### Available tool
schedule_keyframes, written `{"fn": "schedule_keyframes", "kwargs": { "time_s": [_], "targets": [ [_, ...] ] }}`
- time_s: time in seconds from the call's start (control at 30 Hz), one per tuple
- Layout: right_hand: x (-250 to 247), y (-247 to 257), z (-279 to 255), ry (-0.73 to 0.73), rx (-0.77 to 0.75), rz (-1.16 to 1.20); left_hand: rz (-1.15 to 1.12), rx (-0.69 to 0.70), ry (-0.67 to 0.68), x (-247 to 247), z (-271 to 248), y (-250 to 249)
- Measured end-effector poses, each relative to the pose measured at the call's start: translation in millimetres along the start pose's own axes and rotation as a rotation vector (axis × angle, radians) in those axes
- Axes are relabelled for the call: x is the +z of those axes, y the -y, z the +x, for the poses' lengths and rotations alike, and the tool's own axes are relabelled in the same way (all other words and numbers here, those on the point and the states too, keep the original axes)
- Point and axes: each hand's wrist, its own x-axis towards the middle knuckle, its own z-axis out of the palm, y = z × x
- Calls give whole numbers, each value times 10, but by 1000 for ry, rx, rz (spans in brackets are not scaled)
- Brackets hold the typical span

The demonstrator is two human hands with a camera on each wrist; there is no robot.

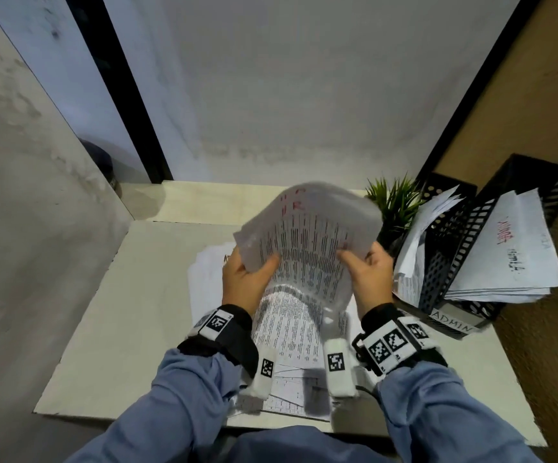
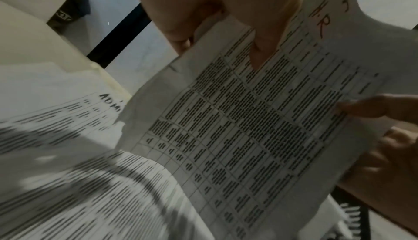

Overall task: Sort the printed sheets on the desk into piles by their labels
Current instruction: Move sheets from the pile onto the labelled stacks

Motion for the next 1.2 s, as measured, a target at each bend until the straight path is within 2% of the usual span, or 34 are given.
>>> {"fn": "schedule_keyframes", "kwargs": {
  "time_s": [0.13, 0.23, 0.3, 0.4, 0.53, 0.63, 0.73, 0.8, 0.83, 0.87, 0.9, 0.97, 1.0, 1.07, 1.2],
  "targets": [
    [27, -393, -162, 14, 217, -192, 188, -193, -13, 9, -85, 260],
    [44, -484, -206, -28, 248, -198, 246, -178, -28, 3, -86, 240],
    [44, -429, -190, -19, 227, -133, 187, -155, -30, -7, -64, 180],
    [11, -447, -177, -50, 220, -112, 234, -220, 33, -25, -80, 221],
    [-49, -597, -209, -112, 341, -225, 329, -282, 165, -80, -163, 390],
    [-140, -527, -102, -94, 250, -276, 250, -188, 118, -71, -159, 262],
    [-255, -313, 69, -155, -79, -471, 268, -60, 98, -12, -4, 31],
    [-359, -176, 226, -311, -247, -728, 317, 13, 104, 61, 102, -159],
    [-425, -129, 304, -400, -247, -850, 345, 42, 112, 108, 139, -264],
    [-504, -140, 397, -451, -163, -943, 369, 72, 117, 164, 170, -378],
    [-577, -168, 482, -462, -7, -982, 391, 106, 124, 231, 199, -493],
    [-711, -271, 613, -397, 285, -893, 448, 192, 143, 386, 251, -703],
    [-764, -309, 647, -354, 359, -810, 483, 235, 157, 469, 262, -808],
    [-858, -333, 661, -325, 380, -713, 557, 307, 202, 637, 266, -996],
    [-1014, -208, 643, -383, 245, -778, 656, 407, 261, 913, 281, -1267]
  ]
}}
